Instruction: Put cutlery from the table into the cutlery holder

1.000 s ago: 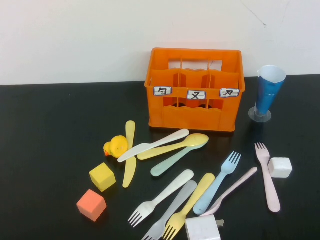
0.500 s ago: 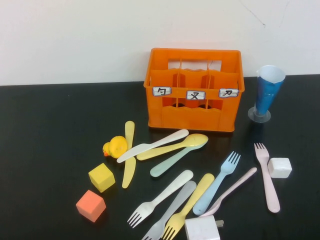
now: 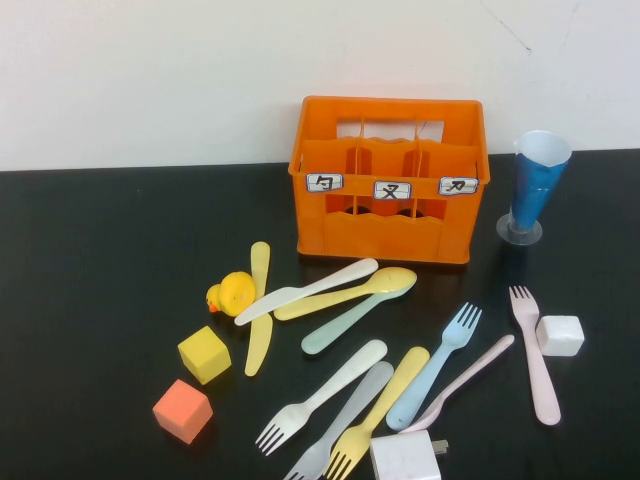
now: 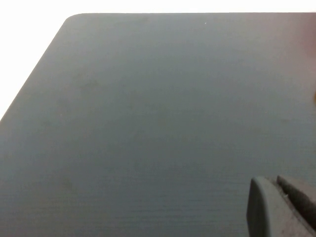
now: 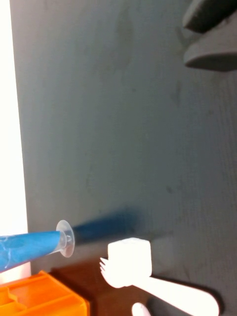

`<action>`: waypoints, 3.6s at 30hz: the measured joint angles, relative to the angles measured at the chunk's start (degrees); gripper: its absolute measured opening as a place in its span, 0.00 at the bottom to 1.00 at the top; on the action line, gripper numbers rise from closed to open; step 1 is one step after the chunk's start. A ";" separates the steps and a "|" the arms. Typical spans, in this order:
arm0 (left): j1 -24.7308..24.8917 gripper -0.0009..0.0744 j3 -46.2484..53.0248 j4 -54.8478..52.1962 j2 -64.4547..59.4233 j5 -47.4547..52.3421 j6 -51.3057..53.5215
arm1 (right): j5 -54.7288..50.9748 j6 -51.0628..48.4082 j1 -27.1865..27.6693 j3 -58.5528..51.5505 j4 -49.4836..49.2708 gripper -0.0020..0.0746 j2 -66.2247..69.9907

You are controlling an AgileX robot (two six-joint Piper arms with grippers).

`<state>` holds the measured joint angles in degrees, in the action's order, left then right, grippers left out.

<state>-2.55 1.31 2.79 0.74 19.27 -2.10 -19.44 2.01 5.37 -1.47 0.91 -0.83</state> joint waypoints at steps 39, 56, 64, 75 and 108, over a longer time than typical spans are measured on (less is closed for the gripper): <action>0.00 0.01 0.34 -1.59 0.00 -2.79 0.00 | 8.85 0.00 0.00 -0.11 0.00 0.14 0.00; 0.00 0.01 0.34 -1.59 0.00 -50.69 0.00 | 39.03 0.00 0.00 -0.11 -0.14 0.14 0.00; 0.00 0.01 0.34 -1.77 0.12 -61.61 -3.94 | 43.92 -1.46 0.00 -0.11 -7.19 0.14 0.00; 0.00 0.01 -13.55 -1.81 0.12 -35.41 -6.16 | 34.72 -20.57 0.00 10.55 -7.48 0.14 0.00; 0.00 0.01 -26.51 53.94 -48.17 11.75 36.00 | -9.05 -54.60 -9.44 22.63 -19.55 0.02 38.60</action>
<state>-2.55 -25.20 56.73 -47.43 31.02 33.90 -28.49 -52.60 -4.07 21.16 -18.64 37.78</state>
